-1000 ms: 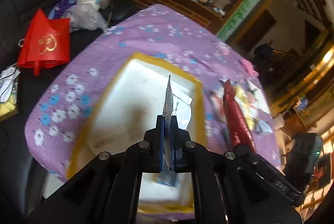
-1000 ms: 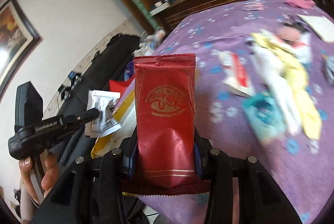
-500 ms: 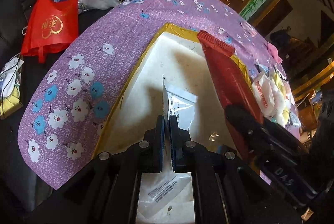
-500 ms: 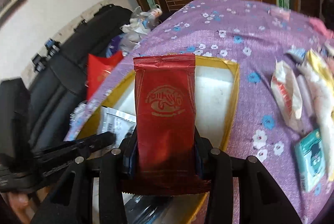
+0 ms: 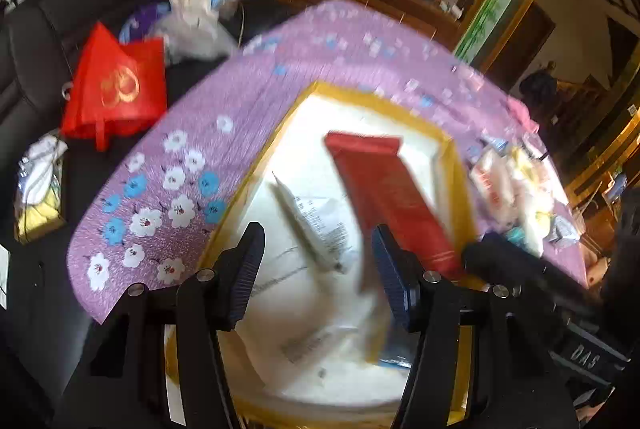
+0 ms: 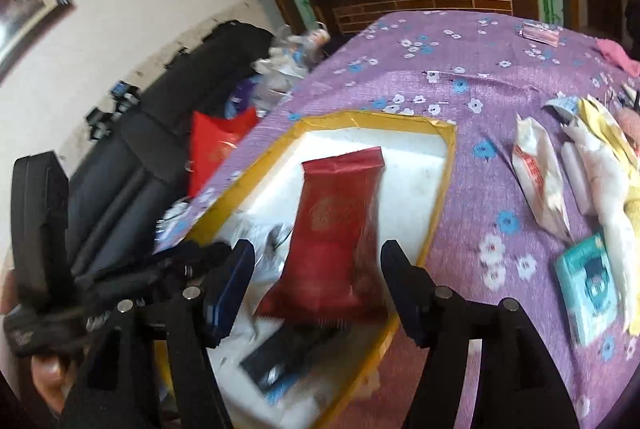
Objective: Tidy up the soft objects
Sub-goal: 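Carry red packet and paper into the yellow-rimmed box and release both, then grasp the teal tissue pack with left tool while right grasps small green-white packet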
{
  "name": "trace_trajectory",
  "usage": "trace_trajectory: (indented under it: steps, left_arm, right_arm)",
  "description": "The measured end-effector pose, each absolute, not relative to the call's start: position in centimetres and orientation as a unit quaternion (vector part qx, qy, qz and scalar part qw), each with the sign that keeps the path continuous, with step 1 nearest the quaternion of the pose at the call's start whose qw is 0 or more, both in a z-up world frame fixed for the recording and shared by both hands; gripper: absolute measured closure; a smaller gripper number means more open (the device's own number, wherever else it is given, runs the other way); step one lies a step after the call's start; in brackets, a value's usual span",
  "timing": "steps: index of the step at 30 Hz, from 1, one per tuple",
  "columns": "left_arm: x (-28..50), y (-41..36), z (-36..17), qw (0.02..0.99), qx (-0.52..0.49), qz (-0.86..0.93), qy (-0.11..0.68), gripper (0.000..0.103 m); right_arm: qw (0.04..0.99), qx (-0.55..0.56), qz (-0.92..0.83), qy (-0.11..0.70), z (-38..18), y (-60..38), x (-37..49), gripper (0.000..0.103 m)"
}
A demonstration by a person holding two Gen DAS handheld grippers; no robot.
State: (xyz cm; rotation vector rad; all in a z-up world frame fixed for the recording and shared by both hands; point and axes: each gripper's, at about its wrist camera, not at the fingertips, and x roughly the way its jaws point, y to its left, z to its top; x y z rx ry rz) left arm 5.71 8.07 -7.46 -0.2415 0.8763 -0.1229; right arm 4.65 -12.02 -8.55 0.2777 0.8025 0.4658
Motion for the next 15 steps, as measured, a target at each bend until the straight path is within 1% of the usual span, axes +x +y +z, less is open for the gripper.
trace_trajectory:
  steps: [4, 7, 15]
  left_arm:
    - [2.6, 4.5, -5.6, 0.914, -0.096, -0.081, 0.385, 0.045]
    - [1.2, 1.2, -5.4, 0.917, -0.084, -0.1, 0.378, 0.045]
    - [0.8, -7.9, -6.0, 0.866, -0.082, -0.22, 0.441, 0.045]
  right_arm:
    - [0.873, 0.195, 0.239, 0.378, -8.8, -15.9, 1.7, 0.037]
    - [0.869, 0.219, 0.243, 0.372, -9.2, -19.3, -0.6, 0.037]
    - [0.878, 0.255, 0.21, 0.346, -9.7, -26.6, -4.8, 0.037]
